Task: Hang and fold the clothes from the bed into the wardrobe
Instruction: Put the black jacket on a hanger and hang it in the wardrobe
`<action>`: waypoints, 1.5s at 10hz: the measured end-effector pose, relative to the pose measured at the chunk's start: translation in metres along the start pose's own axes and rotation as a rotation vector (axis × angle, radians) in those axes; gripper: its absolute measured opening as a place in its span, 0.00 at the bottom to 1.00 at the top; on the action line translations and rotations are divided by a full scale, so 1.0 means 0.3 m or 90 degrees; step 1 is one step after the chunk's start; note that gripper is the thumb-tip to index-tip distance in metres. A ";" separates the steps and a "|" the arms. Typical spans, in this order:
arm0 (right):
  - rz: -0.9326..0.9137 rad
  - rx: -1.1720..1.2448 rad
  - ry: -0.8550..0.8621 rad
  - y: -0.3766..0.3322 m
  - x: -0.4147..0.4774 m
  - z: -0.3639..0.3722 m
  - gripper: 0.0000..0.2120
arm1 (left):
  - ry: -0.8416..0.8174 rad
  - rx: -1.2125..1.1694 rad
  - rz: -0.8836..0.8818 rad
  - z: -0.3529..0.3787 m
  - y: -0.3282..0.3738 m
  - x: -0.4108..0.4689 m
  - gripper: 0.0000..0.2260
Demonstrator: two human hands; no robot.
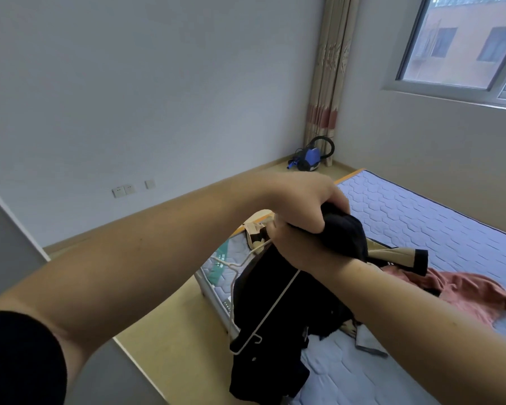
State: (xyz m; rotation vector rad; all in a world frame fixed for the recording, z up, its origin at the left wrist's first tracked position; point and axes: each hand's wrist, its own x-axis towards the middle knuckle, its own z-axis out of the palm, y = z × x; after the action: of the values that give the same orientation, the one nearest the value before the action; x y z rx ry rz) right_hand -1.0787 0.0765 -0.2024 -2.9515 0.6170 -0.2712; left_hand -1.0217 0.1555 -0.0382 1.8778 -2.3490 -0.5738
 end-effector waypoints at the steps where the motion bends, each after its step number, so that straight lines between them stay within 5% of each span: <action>1: 0.059 0.070 0.024 0.068 0.032 -0.039 0.12 | 0.081 -0.074 0.050 -0.009 -0.011 -0.015 0.28; 2: 0.053 0.068 0.061 0.134 0.074 -0.077 0.20 | 0.192 -0.307 0.079 -0.020 -0.050 -0.027 0.24; 3: 0.009 -0.084 0.015 0.120 0.073 -0.234 0.15 | 0.359 -0.446 0.061 -0.018 -0.115 -0.013 0.18; 4: 0.058 -0.215 0.160 0.113 0.080 -0.318 0.18 | 0.591 -0.399 -0.062 -0.009 -0.218 0.002 0.10; 5: 0.024 -0.460 0.186 0.110 0.063 -0.404 0.12 | 0.772 -0.462 -0.227 0.038 -0.335 -0.003 0.09; 6: 0.024 -0.503 0.227 0.141 0.078 -0.430 0.06 | 0.846 -0.554 -0.469 0.148 -0.434 0.000 0.09; 7: 0.058 -0.544 0.241 0.155 0.090 -0.482 0.05 | 0.767 -0.604 -0.683 0.311 -0.510 0.009 0.13; 9: 0.069 -0.575 0.334 0.173 0.099 -0.605 0.02 | 0.149 -0.503 -0.594 0.559 -0.448 0.044 0.12; 10: 0.089 -0.546 0.373 0.172 0.099 -0.656 0.02 | -0.031 -0.527 -0.487 0.618 -0.400 0.072 0.32; 11: 0.092 -0.496 0.402 0.176 0.083 -0.683 0.03 | -0.005 -0.592 -0.401 0.621 -0.330 0.119 0.26; 13: 0.102 -0.487 0.427 0.230 0.027 -0.711 0.07 | 0.094 -0.445 -0.395 0.594 -0.317 0.197 0.19; 15: 0.117 -0.481 0.448 0.269 -0.012 -0.726 0.09 | 0.068 -0.484 -0.254 0.571 -0.253 0.225 0.38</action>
State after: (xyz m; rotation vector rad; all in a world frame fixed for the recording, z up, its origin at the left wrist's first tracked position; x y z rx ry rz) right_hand -1.1559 -0.0117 -0.0021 -3.3969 1.3032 -1.3582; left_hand -1.0177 0.1182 -0.2337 1.8891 -1.3689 -1.1562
